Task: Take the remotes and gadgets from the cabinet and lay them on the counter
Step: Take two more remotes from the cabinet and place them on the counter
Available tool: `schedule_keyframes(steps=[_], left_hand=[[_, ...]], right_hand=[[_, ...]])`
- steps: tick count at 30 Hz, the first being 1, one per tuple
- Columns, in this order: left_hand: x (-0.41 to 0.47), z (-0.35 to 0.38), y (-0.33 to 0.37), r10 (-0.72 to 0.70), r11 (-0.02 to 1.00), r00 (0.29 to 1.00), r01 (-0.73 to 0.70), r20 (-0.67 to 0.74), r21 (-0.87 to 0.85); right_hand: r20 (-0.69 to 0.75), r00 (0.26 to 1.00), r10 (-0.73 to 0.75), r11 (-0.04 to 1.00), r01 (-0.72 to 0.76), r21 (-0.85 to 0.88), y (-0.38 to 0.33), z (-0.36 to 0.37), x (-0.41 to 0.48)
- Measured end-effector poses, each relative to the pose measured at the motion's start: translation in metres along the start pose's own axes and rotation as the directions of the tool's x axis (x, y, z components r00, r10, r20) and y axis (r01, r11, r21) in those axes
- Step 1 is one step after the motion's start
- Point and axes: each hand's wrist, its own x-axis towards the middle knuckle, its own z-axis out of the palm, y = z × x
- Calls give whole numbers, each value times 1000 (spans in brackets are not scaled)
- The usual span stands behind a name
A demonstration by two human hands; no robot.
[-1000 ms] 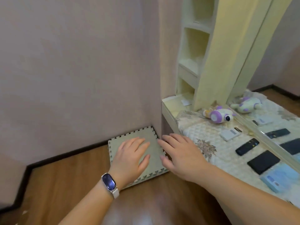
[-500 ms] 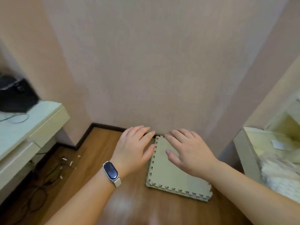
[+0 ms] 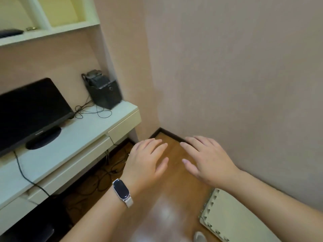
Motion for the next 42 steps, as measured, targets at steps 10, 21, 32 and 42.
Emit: schedule_keyframes(steps=[10,21,32,42], left_hand=[[108,13,-2,-107,984,994,104,10,145],[140,-4,-41,-209,944,977,213,-46,251],[177,-3,-182,-148,956,974,186,-170,229],[206,-27,-351,-168,961,965,206,-202,186]], right_hand=[[-114,974,-193,978,200,53,102,6,102],[-185,934,-307,940,328,96,112,19,193],[-182,920,-346,935,353,8,69,44,314],[-163,942,-294,956,290,-49,-21,61,457]])
